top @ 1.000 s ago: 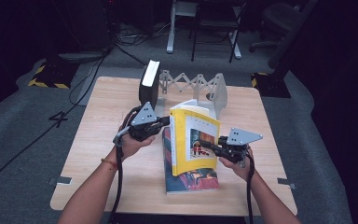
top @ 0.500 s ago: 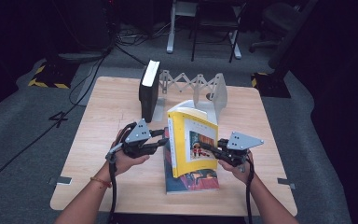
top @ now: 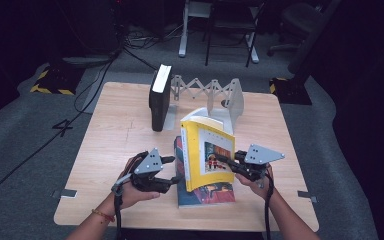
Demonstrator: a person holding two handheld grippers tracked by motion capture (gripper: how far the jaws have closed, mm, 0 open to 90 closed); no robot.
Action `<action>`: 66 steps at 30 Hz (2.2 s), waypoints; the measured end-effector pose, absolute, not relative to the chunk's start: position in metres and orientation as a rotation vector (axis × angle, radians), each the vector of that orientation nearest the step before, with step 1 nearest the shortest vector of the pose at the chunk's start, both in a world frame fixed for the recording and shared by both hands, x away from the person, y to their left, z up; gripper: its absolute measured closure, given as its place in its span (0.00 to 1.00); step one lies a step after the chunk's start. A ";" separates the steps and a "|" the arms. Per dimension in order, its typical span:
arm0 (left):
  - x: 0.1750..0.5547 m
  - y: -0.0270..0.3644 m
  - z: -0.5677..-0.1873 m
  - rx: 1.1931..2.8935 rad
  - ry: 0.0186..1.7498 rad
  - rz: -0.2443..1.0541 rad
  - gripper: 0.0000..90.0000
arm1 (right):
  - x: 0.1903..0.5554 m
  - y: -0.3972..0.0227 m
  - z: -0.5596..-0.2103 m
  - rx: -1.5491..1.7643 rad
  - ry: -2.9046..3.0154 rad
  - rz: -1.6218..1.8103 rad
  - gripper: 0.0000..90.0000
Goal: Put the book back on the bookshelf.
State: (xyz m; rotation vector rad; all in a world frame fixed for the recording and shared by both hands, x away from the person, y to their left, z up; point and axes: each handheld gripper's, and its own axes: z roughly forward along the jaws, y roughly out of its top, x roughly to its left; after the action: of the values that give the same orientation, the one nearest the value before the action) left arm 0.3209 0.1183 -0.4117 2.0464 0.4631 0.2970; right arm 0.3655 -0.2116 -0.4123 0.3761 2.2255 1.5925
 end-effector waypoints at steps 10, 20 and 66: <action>0.317 0.090 -0.416 2.042 0.479 0.261 0.32 | 0.365 -0.212 -0.413 0.381 2.218 1.592 0.97; 0.329 0.084 -0.425 2.038 0.603 0.316 0.33 | 0.365 -0.215 -0.415 0.403 2.222 1.570 0.95; 0.359 0.104 -0.358 1.830 0.440 0.411 0.75 | 0.359 -0.224 -0.399 0.266 2.186 1.617 0.96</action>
State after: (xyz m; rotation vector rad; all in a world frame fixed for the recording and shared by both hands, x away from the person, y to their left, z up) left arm 0.3590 0.1042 -0.3584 1.8304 0.4398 0.4114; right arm 0.3591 -0.2239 -0.3994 0.2661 2.1859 1.6165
